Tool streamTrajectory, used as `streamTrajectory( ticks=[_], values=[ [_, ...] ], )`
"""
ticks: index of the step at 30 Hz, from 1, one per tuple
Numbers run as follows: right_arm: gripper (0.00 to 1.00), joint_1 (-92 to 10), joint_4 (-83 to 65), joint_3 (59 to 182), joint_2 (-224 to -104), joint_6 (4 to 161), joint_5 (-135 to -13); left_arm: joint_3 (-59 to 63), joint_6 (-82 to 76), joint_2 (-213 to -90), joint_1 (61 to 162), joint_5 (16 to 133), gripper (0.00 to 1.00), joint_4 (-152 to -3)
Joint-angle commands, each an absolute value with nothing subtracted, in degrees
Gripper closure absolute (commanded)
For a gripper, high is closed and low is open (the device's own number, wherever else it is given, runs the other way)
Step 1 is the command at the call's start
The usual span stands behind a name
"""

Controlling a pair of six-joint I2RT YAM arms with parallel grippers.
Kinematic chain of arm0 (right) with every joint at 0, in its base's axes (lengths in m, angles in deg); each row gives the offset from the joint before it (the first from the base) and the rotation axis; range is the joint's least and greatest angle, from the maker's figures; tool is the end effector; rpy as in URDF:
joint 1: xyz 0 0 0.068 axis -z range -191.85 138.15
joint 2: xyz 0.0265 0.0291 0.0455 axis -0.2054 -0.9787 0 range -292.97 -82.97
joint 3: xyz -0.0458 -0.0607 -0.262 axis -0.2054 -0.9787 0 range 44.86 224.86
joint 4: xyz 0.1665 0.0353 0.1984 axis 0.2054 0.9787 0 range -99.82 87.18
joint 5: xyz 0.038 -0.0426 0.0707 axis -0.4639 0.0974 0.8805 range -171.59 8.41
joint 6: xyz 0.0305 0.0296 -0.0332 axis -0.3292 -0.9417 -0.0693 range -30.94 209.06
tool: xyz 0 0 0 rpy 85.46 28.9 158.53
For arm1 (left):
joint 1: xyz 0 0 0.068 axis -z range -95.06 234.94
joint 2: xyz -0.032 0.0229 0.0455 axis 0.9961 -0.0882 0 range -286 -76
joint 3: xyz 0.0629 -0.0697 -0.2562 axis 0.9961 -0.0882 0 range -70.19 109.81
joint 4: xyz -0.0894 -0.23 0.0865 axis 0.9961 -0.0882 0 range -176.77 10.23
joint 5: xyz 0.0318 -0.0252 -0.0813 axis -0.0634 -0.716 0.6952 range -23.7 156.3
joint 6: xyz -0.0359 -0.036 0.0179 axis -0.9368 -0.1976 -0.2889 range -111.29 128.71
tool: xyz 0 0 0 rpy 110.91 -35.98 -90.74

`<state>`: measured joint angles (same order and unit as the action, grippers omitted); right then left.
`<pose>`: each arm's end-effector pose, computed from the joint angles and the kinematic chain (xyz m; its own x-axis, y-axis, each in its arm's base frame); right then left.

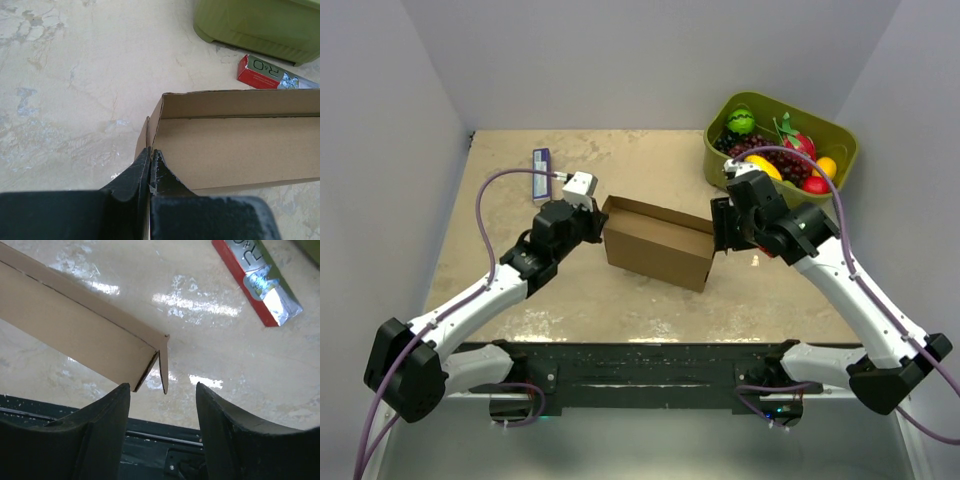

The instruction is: Fold the paper box

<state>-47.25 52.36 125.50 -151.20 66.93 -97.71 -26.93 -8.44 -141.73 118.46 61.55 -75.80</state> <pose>0.1837 0.1184 0.3873 -0.7309 -0.0755 -0.6783 -0.1456 0.9882 0.0470 0.2222 -0.1436 0.2813 -0.3959 -0.0903 -0.9139 0.3852 0.8870 -0.2545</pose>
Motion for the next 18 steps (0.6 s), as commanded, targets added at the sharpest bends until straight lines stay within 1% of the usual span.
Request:
streamTrajectory(
  ticks=[1,3,6,9,10,12,13,18],
  values=[
    [0.43,-47.5,53.2,122.6,-149.9,63.4,-95.7,-29.0,-8.2,-144.7,119.0,62.0,1.00,-89.6],
    [0.45,-47.4,52.9,120.6,-149.8,63.0,-96.1,-29.0,-8.2,-144.6,119.0,62.3,1.00,-89.6],
    [0.50,-47.4,51.4,118.9,-149.2,62.5,-98.7,-29.1,-8.2,-144.7,119.0,62.4,1.00,-89.4],
    [0.56,-47.4,49.9,116.7,-149.6,62.8,-98.0,-29.1,-8.1,-144.6,119.1,62.3,1.00,-89.4],
    [0.63,-47.4,49.9,116.4,-149.8,62.9,-97.8,-29.1,-8.0,-144.6,119.1,62.3,1.00,-89.6],
    [0.73,-47.4,49.9,116.7,-150.0,63.0,-97.4,-29.1,-7.9,-144.4,119.3,61.8,1.00,-89.6],
    [0.82,-47.4,49.9,117.0,-149.9,63.0,-97.4,-29.1,-7.8,-144.3,119.4,61.6,1.00,-89.6],
    [0.93,-47.4,49.9,120.2,-149.3,63.0,-96.9,-29.1,-7.5,-144.4,120.0,60.0,1.00,-90.1]
  ],
)
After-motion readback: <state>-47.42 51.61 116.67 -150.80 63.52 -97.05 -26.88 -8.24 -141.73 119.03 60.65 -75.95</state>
